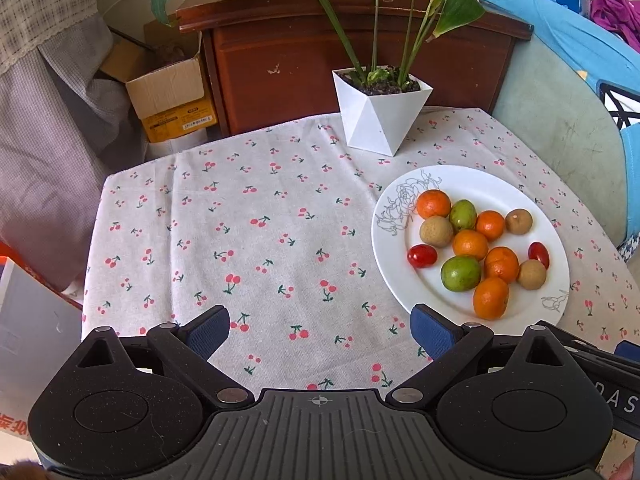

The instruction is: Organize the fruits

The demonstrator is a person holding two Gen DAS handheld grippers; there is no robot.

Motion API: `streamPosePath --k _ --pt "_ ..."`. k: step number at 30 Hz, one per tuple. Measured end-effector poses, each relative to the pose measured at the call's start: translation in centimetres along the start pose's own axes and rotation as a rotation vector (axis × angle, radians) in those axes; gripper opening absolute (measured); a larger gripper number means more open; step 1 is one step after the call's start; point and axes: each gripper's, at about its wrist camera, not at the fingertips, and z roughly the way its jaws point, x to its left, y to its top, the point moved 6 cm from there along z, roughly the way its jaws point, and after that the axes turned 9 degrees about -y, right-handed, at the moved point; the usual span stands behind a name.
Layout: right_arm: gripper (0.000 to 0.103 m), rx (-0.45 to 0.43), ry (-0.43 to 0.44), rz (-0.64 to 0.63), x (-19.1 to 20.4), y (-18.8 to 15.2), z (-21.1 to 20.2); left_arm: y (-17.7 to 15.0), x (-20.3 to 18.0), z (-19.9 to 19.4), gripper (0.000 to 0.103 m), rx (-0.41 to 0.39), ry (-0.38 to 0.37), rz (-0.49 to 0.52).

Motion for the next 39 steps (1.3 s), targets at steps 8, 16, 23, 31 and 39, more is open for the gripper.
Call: streamPosePath --k 8,16,23,31,39 --pt "0.101 0.009 -0.011 -0.006 0.3 -0.1 0.4 -0.1 0.3 0.3 0.098 -0.001 0.027 -0.002" --pt "0.101 0.012 -0.026 -0.036 0.9 -0.1 0.8 -0.2 0.7 0.4 0.098 -0.009 0.067 0.003" --pt "0.101 0.018 -0.026 -0.051 1.4 -0.1 1.3 -0.2 1.1 0.5 0.098 -0.017 0.089 -0.002" --pt "0.101 0.024 -0.026 -0.060 2.0 -0.2 1.7 -0.2 1.6 0.8 0.098 -0.014 0.107 -0.009" --pt "0.101 0.016 -0.039 -0.080 2.3 -0.1 1.8 -0.3 1.7 0.8 0.098 -0.016 0.113 -0.010"
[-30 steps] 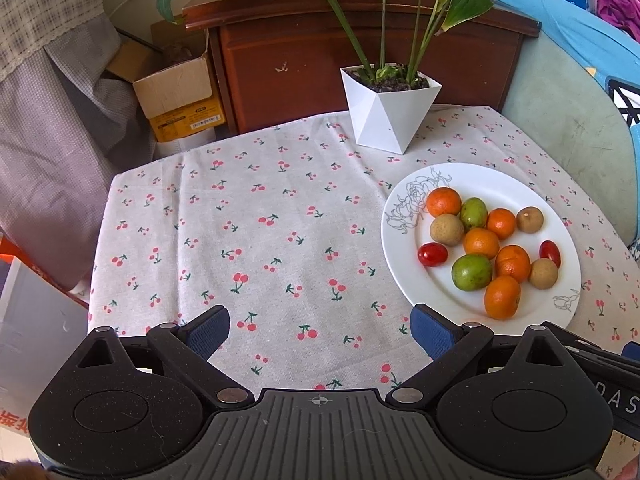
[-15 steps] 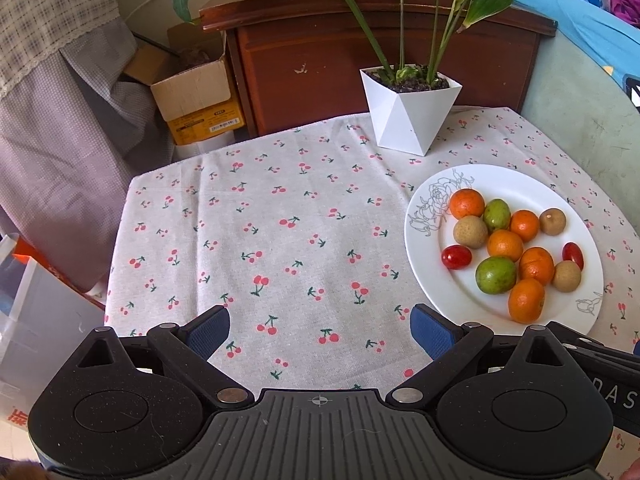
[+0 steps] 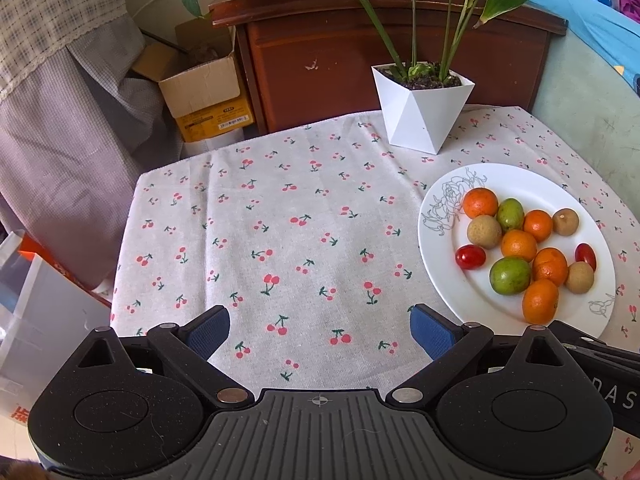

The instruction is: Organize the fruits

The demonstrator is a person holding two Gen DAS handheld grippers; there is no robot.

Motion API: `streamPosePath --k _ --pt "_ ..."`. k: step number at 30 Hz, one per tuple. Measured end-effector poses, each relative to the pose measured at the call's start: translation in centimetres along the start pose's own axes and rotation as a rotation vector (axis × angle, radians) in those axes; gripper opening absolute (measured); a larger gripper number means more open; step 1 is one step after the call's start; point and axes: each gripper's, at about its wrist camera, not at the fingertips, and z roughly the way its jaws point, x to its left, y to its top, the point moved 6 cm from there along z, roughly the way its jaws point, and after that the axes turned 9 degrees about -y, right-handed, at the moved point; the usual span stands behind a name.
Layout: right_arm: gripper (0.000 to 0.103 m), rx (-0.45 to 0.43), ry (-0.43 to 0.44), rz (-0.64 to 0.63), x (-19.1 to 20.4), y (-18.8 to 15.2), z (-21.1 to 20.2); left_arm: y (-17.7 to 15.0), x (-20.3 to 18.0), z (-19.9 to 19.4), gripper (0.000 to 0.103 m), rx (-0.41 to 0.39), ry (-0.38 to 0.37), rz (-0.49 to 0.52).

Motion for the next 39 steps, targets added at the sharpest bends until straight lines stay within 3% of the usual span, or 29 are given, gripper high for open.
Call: streamPosePath --k 39 --pt "0.101 -0.043 0.072 -0.009 0.68 -0.22 -0.44 -0.06 0.81 -0.71 0.098 -0.019 0.006 0.006"
